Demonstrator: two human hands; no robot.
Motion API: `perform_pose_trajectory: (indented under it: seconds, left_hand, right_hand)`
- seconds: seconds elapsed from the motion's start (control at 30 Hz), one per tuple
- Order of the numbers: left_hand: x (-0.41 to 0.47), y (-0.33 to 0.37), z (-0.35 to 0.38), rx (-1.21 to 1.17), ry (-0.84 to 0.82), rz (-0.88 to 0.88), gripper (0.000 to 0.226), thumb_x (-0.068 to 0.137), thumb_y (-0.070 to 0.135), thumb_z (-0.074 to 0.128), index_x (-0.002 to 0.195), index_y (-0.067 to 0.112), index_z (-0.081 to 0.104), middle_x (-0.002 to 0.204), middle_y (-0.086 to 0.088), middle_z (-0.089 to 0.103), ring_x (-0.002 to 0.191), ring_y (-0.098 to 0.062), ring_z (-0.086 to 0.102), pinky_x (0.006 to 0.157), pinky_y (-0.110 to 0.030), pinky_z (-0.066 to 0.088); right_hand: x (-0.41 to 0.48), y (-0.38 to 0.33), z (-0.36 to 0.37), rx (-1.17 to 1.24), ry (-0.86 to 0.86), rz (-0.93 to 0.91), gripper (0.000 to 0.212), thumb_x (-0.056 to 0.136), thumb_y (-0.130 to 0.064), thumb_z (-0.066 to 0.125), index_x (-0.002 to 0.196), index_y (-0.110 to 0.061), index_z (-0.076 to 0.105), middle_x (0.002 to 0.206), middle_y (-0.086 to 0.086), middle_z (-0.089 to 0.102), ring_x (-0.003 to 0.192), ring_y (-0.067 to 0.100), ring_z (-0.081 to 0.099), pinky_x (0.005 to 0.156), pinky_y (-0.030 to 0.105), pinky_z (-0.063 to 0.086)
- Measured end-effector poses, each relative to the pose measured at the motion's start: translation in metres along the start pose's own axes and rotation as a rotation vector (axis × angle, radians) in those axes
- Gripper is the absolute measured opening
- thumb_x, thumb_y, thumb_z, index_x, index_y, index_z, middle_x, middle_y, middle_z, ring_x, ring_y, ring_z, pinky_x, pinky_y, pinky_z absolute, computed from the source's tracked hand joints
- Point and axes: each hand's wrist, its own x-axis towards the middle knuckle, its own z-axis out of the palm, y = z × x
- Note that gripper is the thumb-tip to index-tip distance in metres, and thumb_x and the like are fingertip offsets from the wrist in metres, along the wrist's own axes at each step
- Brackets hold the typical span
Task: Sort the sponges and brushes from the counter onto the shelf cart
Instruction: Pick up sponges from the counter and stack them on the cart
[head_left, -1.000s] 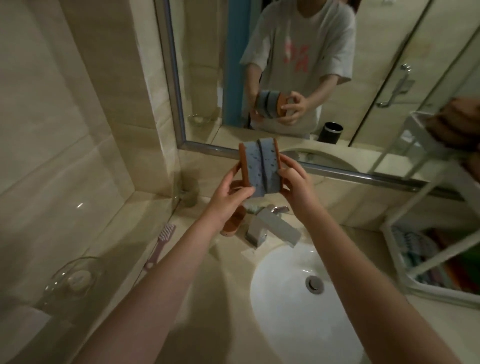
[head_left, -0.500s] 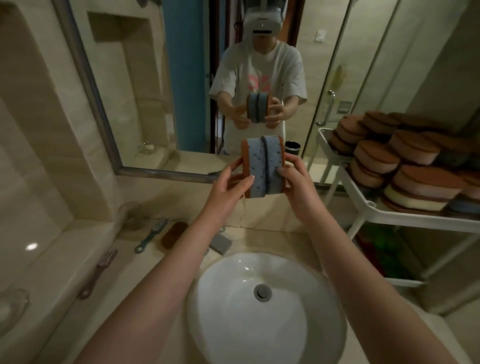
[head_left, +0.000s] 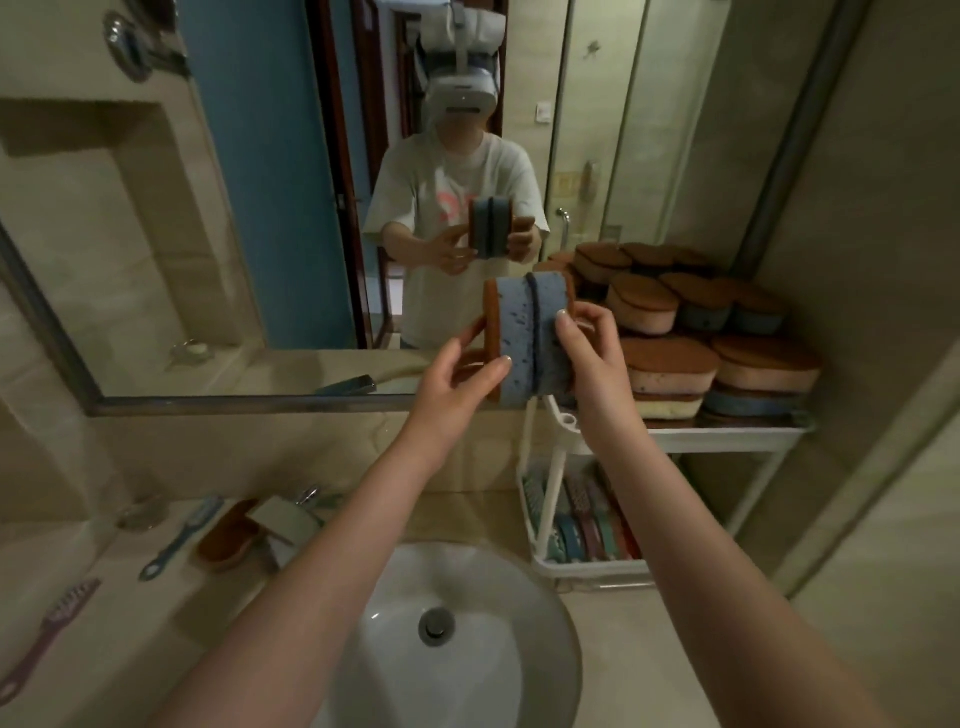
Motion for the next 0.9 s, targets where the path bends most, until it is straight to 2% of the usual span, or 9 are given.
perform_pose_trajectory:
  seconds: [0.13,0.2,0.27,0.37,0.47,0.53,0.63,0.73,0.9]
  left_hand:
    - [0.008,0.009,0.037,-0.014,0.040,0.018,0.043,0.086,0.035,0.063,0.126,0.030,0.050,0.118,0.004,0.063,0.109,-0.011,0.061,0.090,-0.030,0.052]
    - [0.016,0.013,0.050,0.019,0.043,0.037,0.046,0.083,0.041,0.064,0.126,0.030,0.051,0.121,0.003,0.062,0.110,-0.012,0.060,0.090,-0.031,0.053]
    - [0.028,0.017,0.061,0.093,0.081,0.017,0.053,0.084,0.044,0.063,0.132,0.026,0.049,0.125,0.001,0.059,0.109,-0.012,0.059,0.087,-0.030,0.053]
    - [0.055,0.028,0.078,0.178,0.173,-0.041,0.059,0.082,0.046,0.064,0.133,0.023,0.045,0.128,-0.003,0.056,0.109,-0.016,0.057,0.085,-0.029,0.052]
    - [0.083,0.043,0.095,0.357,0.210,-0.082,0.063,0.082,0.049,0.063,0.133,0.018,0.042,0.130,-0.004,0.052,0.108,-0.016,0.053,0.080,-0.028,0.045]
    - [0.099,0.048,0.105,0.460,0.211,-0.112,0.067,0.081,0.050,0.063,0.133,0.014,0.041,0.133,-0.004,0.049,0.110,-0.017,0.050,0.085,-0.032,0.044]
    - [0.119,0.047,0.117,0.618,0.225,-0.197,0.085,0.076,0.057,0.064,0.141,0.013,0.032,0.145,-0.010,0.038,0.129,-0.029,0.042,0.101,-0.040,0.041]
    - [0.128,0.045,0.125,0.721,0.215,-0.246,0.094,0.075,0.058,0.065,0.145,0.011,0.023,0.151,-0.015,0.026,0.135,-0.033,0.034,0.103,-0.041,0.038]
    - [0.133,0.041,0.133,0.785,0.198,-0.247,0.094,0.076,0.056,0.067,0.145,0.010,0.023,0.152,-0.017,0.021,0.135,-0.034,0.033,0.101,-0.041,0.039]
  right_hand:
    - [0.003,-0.012,-0.032,0.058,-0.041,0.015,0.032,0.081,-0.030,0.059,0.113,-0.029,0.052,0.122,0.007,0.057,0.111,0.024,0.059,0.088,0.040,0.053]
    - [0.005,-0.017,-0.047,0.049,-0.020,-0.017,0.031,0.086,-0.025,0.060,0.115,-0.028,0.051,0.123,0.004,0.057,0.112,0.021,0.059,0.086,0.037,0.054]
    - [0.007,-0.023,-0.062,0.016,0.036,-0.058,0.029,0.091,-0.021,0.060,0.118,-0.028,0.050,0.121,-0.001,0.058,0.111,0.016,0.059,0.084,0.032,0.055]
    - [0.013,-0.032,-0.086,-0.038,0.125,-0.095,0.032,0.089,-0.025,0.063,0.118,-0.028,0.051,0.118,-0.003,0.059,0.111,0.015,0.059,0.089,0.033,0.054]
    - [0.020,-0.039,-0.107,-0.062,0.169,-0.097,0.033,0.088,-0.028,0.064,0.119,-0.029,0.052,0.118,-0.005,0.059,0.110,0.012,0.058,0.083,0.028,0.054]
    - [0.023,-0.041,-0.119,-0.101,0.197,-0.108,0.034,0.088,-0.030,0.064,0.120,-0.028,0.053,0.118,-0.005,0.059,0.109,0.010,0.058,0.081,0.026,0.053]
    - [0.028,-0.042,-0.131,-0.124,0.204,-0.097,0.034,0.087,-0.031,0.065,0.120,-0.029,0.053,0.119,-0.004,0.059,0.110,0.012,0.057,0.087,0.034,0.055]
    - [0.031,-0.041,-0.139,-0.128,0.200,-0.093,0.033,0.087,-0.030,0.065,0.118,-0.030,0.053,0.120,-0.004,0.059,0.112,0.014,0.057,0.090,0.038,0.055]
    - [0.034,-0.039,-0.143,-0.119,0.173,-0.117,0.031,0.088,-0.027,0.064,0.116,-0.031,0.053,0.117,-0.006,0.059,0.110,0.011,0.058,0.086,0.033,0.055]
